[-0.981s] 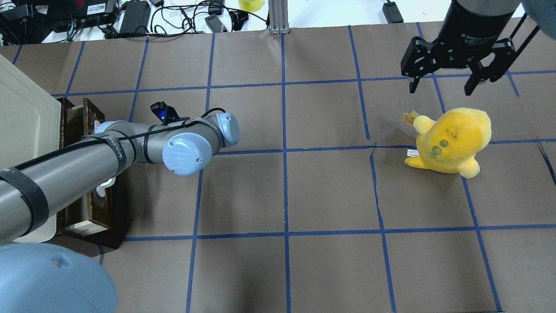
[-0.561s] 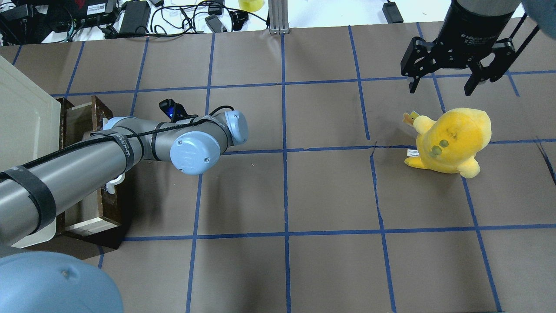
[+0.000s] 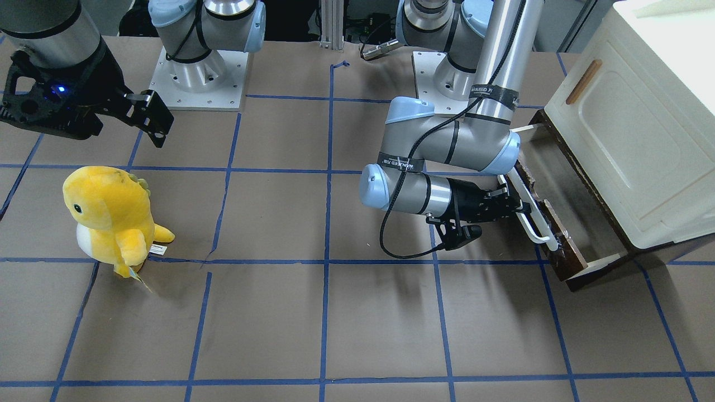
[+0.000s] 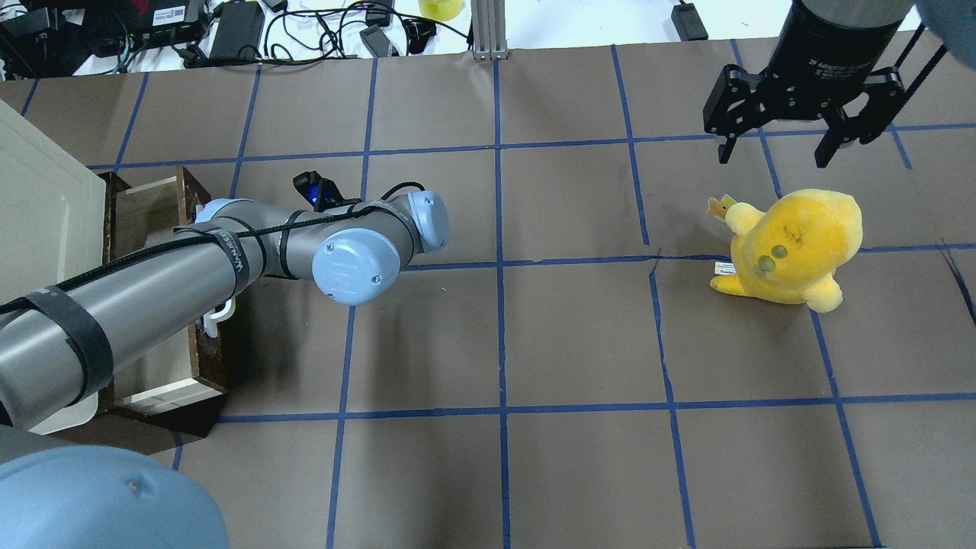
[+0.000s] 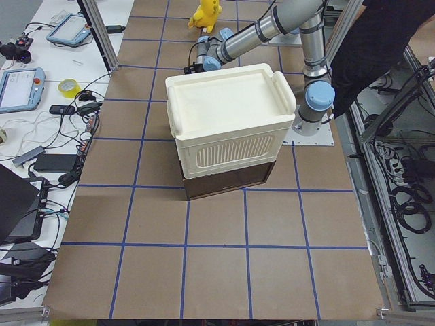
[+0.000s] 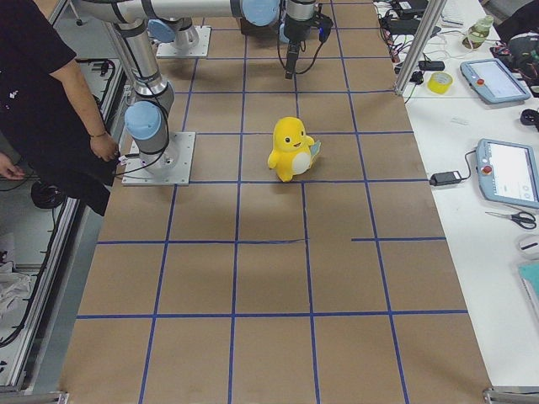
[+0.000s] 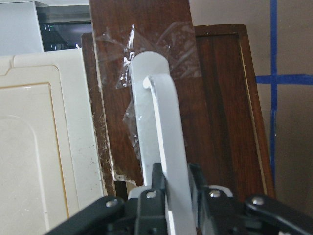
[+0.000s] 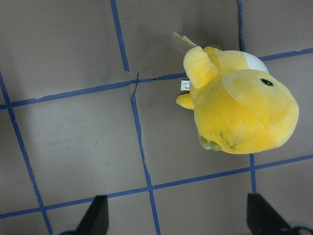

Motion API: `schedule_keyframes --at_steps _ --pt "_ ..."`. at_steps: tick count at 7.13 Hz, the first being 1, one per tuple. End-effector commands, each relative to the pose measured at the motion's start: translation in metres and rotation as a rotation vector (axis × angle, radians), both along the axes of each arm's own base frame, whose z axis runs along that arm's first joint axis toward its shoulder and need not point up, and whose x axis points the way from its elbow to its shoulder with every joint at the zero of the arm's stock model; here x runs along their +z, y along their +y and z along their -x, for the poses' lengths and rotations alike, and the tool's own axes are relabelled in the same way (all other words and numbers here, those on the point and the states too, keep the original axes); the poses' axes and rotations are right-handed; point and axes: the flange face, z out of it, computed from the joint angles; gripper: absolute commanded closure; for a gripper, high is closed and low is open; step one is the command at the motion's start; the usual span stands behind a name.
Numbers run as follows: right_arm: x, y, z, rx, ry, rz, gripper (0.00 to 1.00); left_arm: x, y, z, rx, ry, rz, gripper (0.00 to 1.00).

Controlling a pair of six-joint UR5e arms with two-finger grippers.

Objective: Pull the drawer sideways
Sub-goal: 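Pull the handle with the left gripper, sliding the drawer out of the cabinet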

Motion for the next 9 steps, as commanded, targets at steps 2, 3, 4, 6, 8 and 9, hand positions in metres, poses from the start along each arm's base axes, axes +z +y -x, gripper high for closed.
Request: schedule_keyframes --at_steps 2,3,4,6,8,9 --pt "0.0 0.0 -0.0001 0.0 0.0 0.0 0.0 0.0078 -0.0049 0.0148 -0.003 0.029 0.021 1.0" --pt "0.0 0.0 -0.0002 0.0 0.0 0.0 0.0 0.0077 -0.0048 0.0149 -0.002 0.03 0.02 1.0" --pt "0.0 0.0 -0.0002 0.0 0.0 0.0 0.0 0.0076 -0.0047 0.0148 -0.002 0.03 0.019 1.0" --pt "0.0 0.0 -0.0002 0.0 0.0 0.0 0.0 0.0069 -0.0037 0.018 -0.008 0.03 0.019 1.0" --pt "0.0 0.0 -0.0001 0.0 0.0 0.0 0.0 0.0066 -0.0043 0.0182 -0.008 0.03 0.019 1.0" --pt "0.0 -0.0001 0.0006 -0.001 0.0 0.0 0.0 0.0065 -0.0039 0.0189 -0.009 0.031 0.019 1.0"
